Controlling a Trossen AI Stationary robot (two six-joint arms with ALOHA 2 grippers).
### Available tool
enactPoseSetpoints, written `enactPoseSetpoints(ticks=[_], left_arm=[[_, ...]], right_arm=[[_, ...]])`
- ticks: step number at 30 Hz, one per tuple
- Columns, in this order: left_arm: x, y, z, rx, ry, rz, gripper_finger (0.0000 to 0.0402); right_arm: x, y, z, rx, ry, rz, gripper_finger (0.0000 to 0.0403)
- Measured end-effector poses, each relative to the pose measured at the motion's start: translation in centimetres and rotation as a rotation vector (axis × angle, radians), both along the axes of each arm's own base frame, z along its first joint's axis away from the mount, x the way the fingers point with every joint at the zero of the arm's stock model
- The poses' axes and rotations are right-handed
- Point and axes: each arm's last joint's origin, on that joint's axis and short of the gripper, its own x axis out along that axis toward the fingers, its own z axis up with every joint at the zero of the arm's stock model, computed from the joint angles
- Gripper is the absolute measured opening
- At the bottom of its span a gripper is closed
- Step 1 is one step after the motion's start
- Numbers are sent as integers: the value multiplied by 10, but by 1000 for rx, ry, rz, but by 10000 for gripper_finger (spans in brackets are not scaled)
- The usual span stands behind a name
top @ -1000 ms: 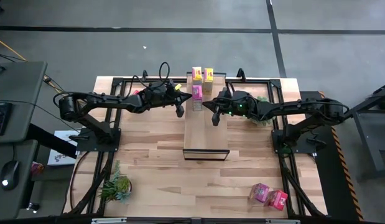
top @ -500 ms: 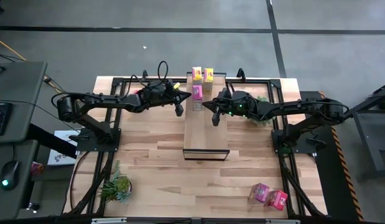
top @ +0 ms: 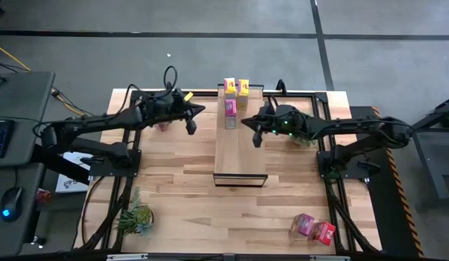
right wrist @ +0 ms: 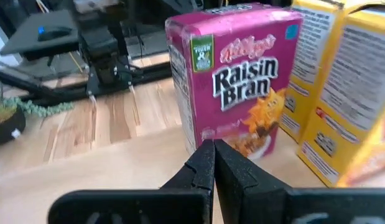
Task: Stack cereal on shelf
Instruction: Put the purple cereal box on the shelf
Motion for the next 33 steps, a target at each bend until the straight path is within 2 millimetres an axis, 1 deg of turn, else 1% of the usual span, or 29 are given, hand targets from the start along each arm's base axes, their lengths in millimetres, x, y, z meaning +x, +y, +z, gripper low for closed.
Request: enactPoseSetpoints(ticks=[4, 6, 8, 10, 14, 16, 18, 20, 23, 26, 29, 31, 33], left_arm=[[-10, -19, -8, 43, -124, -62, 0], [-16, -26, -17, 64, -189, -84, 0], [-20, -29, -21, 88, -261, -93, 0], [-24, -29, -22, 108, -310, -89, 0], [-26, -26, -20, 146, -319, -69, 0], [-27, -23, -20, 149, -320, -59, 0], [-27, -21, -20, 141, -323, -48, 0], [-28, -20, -20, 128, -326, -40, 0], [-28, -20, -20, 128, -326, -41, 0], [-28, -20, -20, 128, -325, -41, 0], [-28, -20, -20, 126, -326, -40, 0], [-28, -20, -20, 127, -326, -41, 0], [-28, -20, -20, 127, -325, -41, 0]], right_arm=[[-17, 6, 12, -1, 23, 8, 0], [-26, 12, 23, -7, -3, 24, 0], [-37, 19, 36, -23, -56, 51, 0], [-48, 27, 50, -43, -117, 89, 0], [-68, 39, 69, -23, -212, 139, 0], [-76, 41, 81, 26, -214, 116, 7], [-81, 44, 94, 66, -187, 73, 27], [-85, 47, 107, 96, -114, 18, 60], [-89, 53, 128, 151, 38, -61, 124], [-92, 58, 148, 253, 198, -124, 187], [-96, 63, 157, 416, 397, -244, 232], [-99, 67, 159, 553, 531, -339, 248], [-100, 75, 157, 702, 645, -427, 256]])
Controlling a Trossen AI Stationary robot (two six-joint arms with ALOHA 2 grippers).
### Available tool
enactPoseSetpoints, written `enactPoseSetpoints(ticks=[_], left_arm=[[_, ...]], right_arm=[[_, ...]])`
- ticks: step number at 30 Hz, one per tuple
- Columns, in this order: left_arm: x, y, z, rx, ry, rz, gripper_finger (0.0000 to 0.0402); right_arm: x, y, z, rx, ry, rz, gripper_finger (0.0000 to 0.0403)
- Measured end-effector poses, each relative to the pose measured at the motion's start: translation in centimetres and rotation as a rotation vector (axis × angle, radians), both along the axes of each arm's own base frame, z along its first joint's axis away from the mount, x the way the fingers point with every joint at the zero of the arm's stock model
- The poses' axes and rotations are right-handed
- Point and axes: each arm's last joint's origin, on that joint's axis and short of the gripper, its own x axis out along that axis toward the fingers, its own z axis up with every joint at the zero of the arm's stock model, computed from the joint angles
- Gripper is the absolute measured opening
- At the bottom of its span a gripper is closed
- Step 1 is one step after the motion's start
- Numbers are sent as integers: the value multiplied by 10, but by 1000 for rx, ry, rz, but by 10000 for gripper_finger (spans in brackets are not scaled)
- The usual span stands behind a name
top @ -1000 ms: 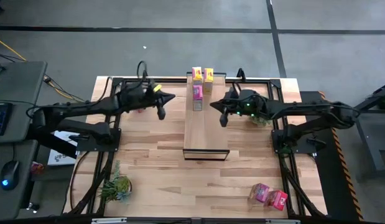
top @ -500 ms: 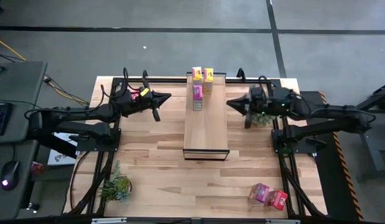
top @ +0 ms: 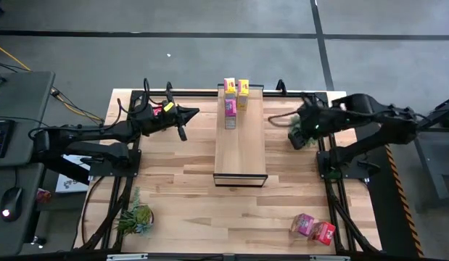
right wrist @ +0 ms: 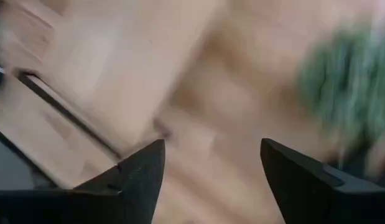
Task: Stack cereal on shelf
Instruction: Put the purple cereal box on the shelf
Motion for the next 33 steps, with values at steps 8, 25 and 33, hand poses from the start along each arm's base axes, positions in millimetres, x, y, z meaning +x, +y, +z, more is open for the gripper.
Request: enactPoseSetpoints(ticks=[8, 25, 33], left_arm=[[0, 0, 1, 7, -5, -1, 0], [0, 0, 1, 4, -6, -4, 0], [0, 0, 0, 3, -3, -4, 0]], right_arm=[[14, 58, -26, 310, 165, -223, 259], [16, 195, -100, 407, 521, -539, 259], [38, 213, -128, 377, 512, -549, 259]])
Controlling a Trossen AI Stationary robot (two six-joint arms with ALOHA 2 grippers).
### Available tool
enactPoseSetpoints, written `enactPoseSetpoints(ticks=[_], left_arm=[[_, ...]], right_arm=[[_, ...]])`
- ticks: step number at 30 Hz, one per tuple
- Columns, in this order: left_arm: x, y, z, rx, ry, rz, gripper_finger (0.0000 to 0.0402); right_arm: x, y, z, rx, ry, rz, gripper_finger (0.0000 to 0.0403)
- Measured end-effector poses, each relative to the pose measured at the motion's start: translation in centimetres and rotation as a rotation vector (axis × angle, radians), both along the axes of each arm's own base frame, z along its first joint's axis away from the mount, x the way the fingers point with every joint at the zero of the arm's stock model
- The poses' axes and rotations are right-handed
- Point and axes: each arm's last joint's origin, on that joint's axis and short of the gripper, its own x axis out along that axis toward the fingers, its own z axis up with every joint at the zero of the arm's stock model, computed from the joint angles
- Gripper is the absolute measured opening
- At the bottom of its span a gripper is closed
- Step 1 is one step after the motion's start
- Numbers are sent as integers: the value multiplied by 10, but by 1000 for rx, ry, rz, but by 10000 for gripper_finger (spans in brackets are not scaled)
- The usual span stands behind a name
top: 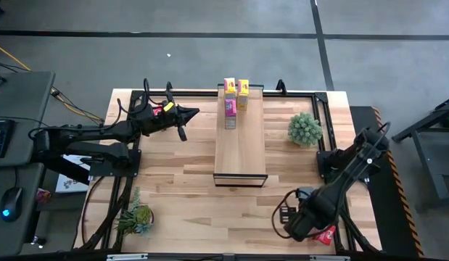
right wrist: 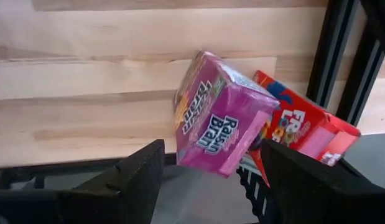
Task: Stack cereal on shelf
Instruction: Put the purple cereal box on the shelf
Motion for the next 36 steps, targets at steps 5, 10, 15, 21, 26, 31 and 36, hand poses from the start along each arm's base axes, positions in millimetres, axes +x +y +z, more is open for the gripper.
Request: enactPoseSetpoints(ticks=[5, 10, 15, 21, 26, 31, 36], left_arm=[[0, 0, 0, -1, 4, 0, 0], [0, 0, 0, -1, 4, 0, 0], [0, 0, 0, -2, 4, 0, 0], [0, 0, -2, -6, 16, 0, 0], [0, 0, -3, -10, 27, 0, 0], [0, 0, -3, -10, 26, -1, 0], [0, 0, -3, -10, 26, -1, 0]], right_arm=[[1, 4, -8, -13, 48, -3, 259], [1, 8, -12, -21, 58, 0, 259], [-1, 9, -12, -22, 62, 5, 259], [0, 11, -16, -38, 78, 6, 259], [1, 18, -25, -42, 87, 18, 259], [-2, 21, -26, -45, 101, 28, 259], [-2, 20, -27, -66, 112, 28, 259]])
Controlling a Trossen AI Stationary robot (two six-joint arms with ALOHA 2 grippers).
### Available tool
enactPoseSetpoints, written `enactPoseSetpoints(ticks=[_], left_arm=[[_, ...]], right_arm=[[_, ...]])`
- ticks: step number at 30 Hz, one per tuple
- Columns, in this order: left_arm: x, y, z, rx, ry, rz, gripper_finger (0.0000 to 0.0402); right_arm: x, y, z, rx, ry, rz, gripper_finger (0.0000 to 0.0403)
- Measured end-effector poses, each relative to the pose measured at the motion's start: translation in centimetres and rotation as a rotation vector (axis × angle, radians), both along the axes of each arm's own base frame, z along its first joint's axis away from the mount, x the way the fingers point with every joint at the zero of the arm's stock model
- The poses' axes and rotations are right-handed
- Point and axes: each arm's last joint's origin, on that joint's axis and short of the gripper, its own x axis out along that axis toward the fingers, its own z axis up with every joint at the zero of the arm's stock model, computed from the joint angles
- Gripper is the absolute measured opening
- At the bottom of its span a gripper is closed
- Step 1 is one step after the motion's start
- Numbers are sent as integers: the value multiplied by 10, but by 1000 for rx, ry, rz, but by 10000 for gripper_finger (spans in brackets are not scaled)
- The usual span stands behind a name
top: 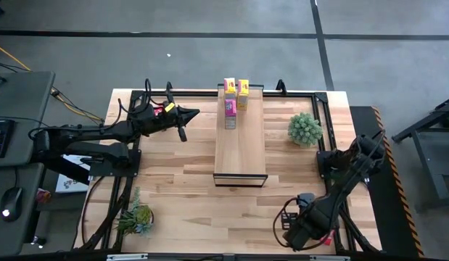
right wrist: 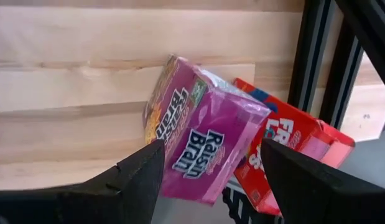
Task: Stack cereal on shelf
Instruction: Put the purple cereal box on the shelf
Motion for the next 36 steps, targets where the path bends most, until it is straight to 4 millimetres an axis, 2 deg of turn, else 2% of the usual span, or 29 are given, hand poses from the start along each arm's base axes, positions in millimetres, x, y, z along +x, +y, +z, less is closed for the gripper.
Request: enactPoseSetpoints(ticks=[7, 16, 22, 32, 36], left_arm=[[0, 0, 0, -2, 3, 0, 0], [0, 0, 0, -9, 3, 0, 0], [0, 0, -1, -10, 3, 0, 0], [0, 0, -1, -13, 6, 0, 0], [0, 0, -2, -17, 20, -1, 0]], right_arm=[[3, 4, -10, -10, 37, 0, 259], [4, 1, -11, -91, -38, 41, 259], [3, -1, -10, -116, -23, 42, 259], [4, 1, -10, -62, -23, 102, 259], [6, 2, -18, -79, 19, 88, 259]])
